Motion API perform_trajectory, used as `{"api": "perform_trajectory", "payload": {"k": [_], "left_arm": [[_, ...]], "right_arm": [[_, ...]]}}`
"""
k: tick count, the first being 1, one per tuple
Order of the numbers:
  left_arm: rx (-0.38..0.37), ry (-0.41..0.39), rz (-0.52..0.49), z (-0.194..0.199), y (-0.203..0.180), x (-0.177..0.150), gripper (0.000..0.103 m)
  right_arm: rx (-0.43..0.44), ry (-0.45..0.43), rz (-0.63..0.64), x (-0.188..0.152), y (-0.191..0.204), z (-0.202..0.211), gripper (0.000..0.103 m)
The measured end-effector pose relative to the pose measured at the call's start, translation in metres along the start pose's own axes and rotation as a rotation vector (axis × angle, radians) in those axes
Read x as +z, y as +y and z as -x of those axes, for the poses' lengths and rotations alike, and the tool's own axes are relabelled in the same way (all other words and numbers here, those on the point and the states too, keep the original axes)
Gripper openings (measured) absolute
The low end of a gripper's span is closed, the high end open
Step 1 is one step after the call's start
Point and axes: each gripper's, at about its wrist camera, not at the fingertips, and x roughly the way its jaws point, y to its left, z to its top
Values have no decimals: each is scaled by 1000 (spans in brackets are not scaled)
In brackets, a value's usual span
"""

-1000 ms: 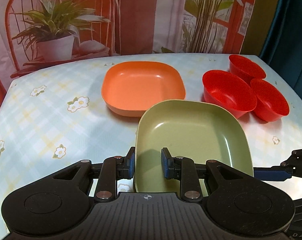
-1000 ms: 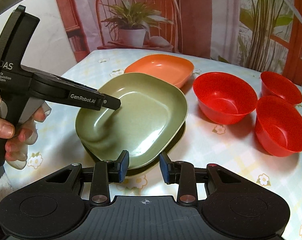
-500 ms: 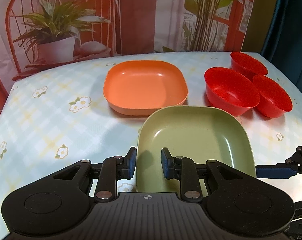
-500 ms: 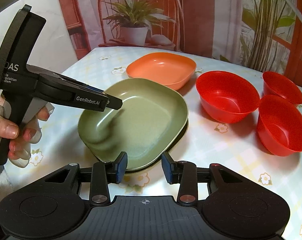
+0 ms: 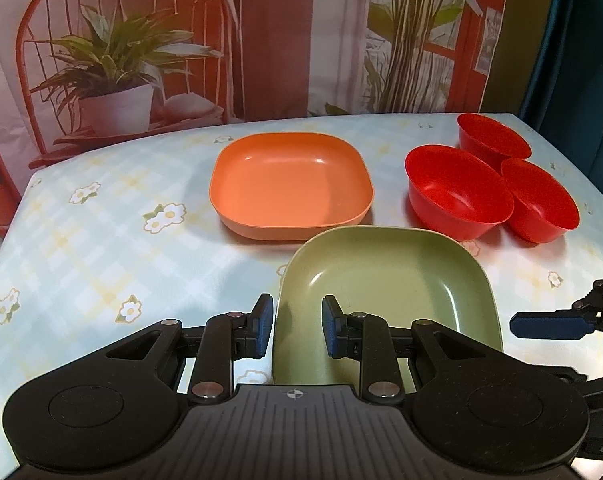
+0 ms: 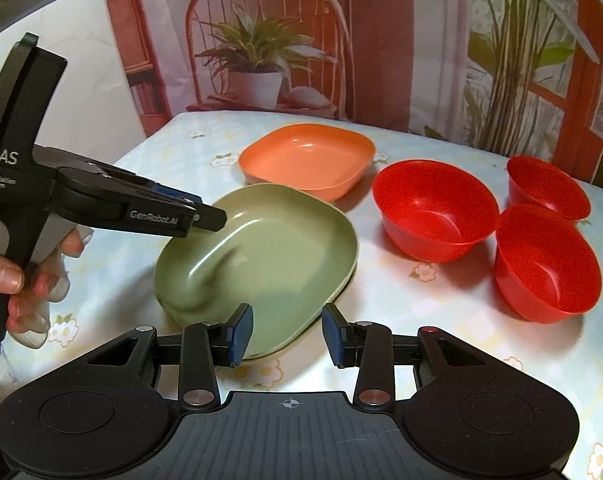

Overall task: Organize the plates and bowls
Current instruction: 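Lower the green plate onto the other green plate and open the left gripper, then move the left gripper to the rim of the orange plate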

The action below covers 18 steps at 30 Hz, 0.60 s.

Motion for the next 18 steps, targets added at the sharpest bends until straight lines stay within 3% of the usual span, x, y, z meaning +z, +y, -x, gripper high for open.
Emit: {"api": "perform_trajectory", "payload": {"k": [9, 14, 18], "left_arm": [[-10, -23, 21, 10, 3, 2, 28], [-35, -69, 79, 24, 12, 7, 28], [-42, -103, 99, 35, 16, 12, 29]], "right_arm": [[-4, 8, -4, -4, -3, -4, 36], [-19, -62, -24, 1, -12, 6, 48], [-35, -89, -27, 8, -20, 10, 49]]}}
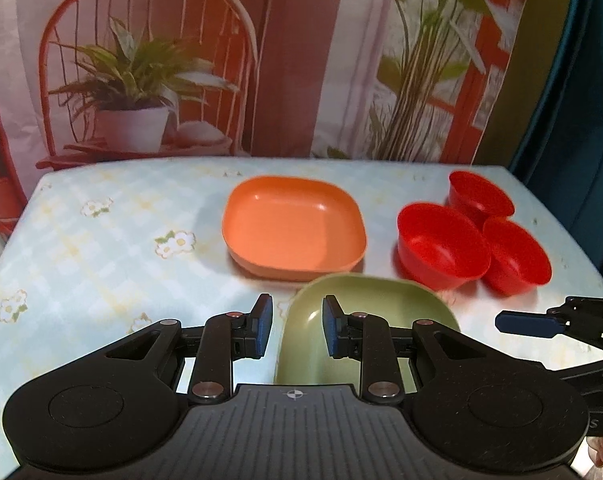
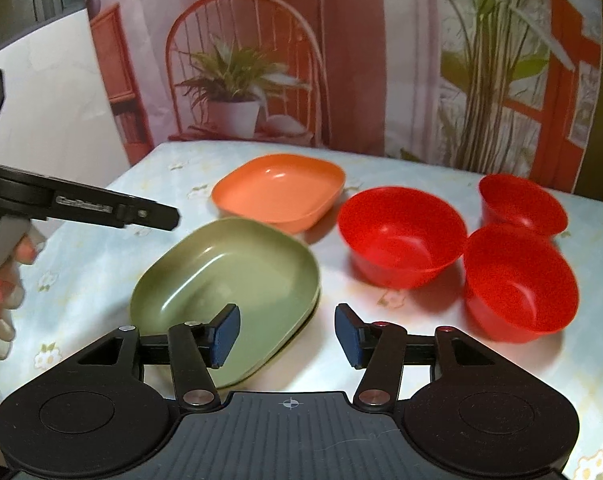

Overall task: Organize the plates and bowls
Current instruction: 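Move the left gripper to the rim of the orange plate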

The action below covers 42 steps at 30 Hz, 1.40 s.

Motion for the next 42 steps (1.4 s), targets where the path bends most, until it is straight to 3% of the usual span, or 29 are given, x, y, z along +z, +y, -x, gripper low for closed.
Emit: {"api": "perform_trajectory", "payload": {"k": [14, 23, 42], "left_arm": [[21, -73, 4, 19, 5, 18, 30], [89, -85, 24, 16, 21, 31, 30], [104, -26, 26, -39, 34, 58, 30]], "right_arm": [[-30, -45, 7, 31, -11, -11, 50], [-58, -77, -5, 53, -23, -18, 50], [-58, -100, -24, 116, -34, -68, 49]]}}
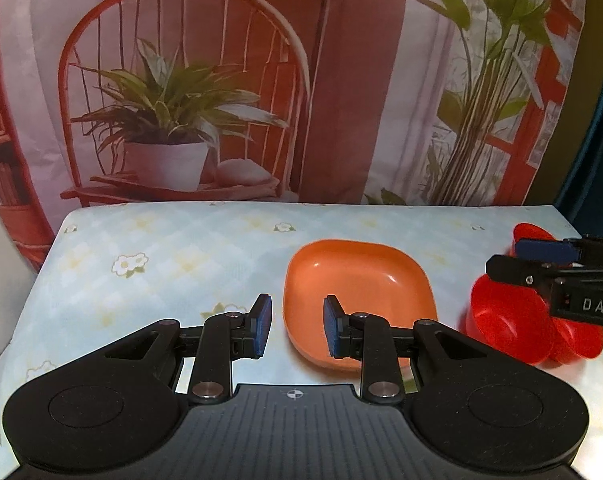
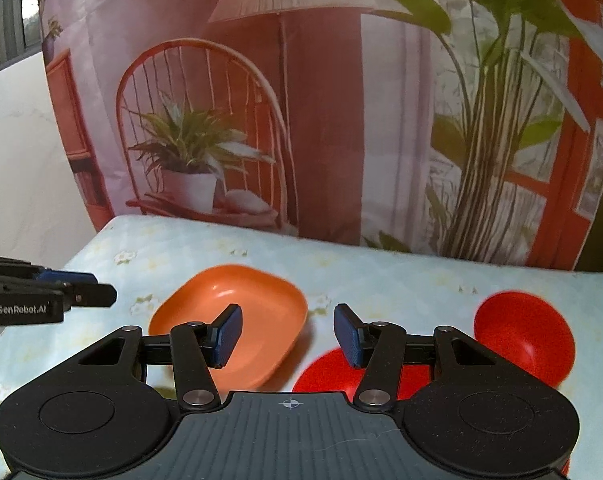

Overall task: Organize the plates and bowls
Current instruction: 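Move the left gripper to the rim of the orange plate, then grasp the orange plate rim with the left gripper and lift it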

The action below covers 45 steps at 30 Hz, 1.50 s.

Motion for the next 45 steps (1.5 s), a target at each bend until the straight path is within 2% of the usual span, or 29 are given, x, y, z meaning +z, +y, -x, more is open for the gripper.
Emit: {"api": "perform_trajectory", "payload": {"k": [9, 23, 45], "left_arm": [[5, 37, 2, -19, -4, -3, 30], [-12, 89, 7, -45, -1, -9, 30], [-48, 134, 104, -66, 13, -19, 30]], "right_arm": [[3, 19, 32, 12, -10, -22, 49], [13, 77, 14, 21, -28, -60, 49], [26, 176, -2, 33, -30, -107, 49]]}}
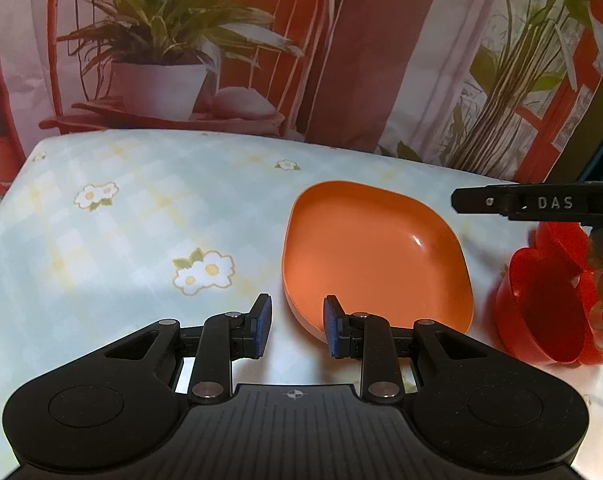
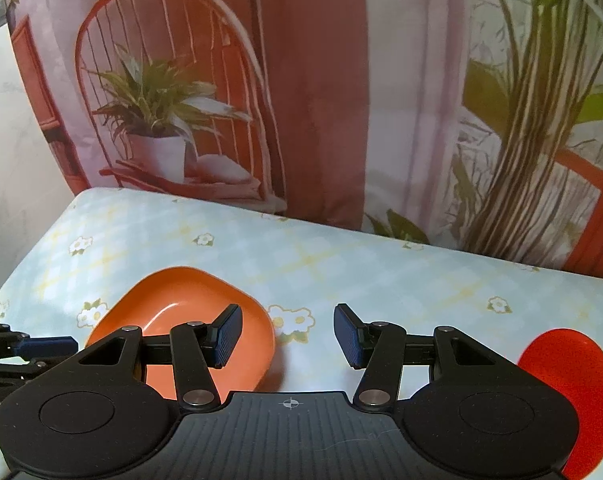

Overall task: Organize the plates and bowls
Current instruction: 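Grasp the orange plate rim with the left gripper and lift it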

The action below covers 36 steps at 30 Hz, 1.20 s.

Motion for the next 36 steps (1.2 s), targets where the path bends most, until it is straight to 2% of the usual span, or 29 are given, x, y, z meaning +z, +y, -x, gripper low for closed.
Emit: {"api": "perform_trajectory", "payload": {"k": [6, 12, 15, 17, 18, 27, 36], "left_arm": [[-16, 4, 21, -7, 2, -3, 30], [-47, 4, 27, -13, 1, -6, 27], [-39, 3, 19, -14, -1, -6, 25], [-43, 5, 27, -15, 0, -5, 23], [-38, 8, 31, -15, 1, -4, 22], [-8, -40, -6, 8, -5, 3, 22], [-9, -101, -56, 43, -22, 8, 22]], "right_arm": [[-2, 58, 17, -3, 9, -15, 47], [-18, 144, 18, -7, 13, -31, 40], [-17, 186, -3, -10, 12, -37, 26], [-1, 196, -3, -12, 13, -38, 12], [5, 198, -3, -13, 14, -38, 10], [28, 133, -23, -7, 16, -18, 10], [39, 60, -46, -1, 12, 19, 10]]}}
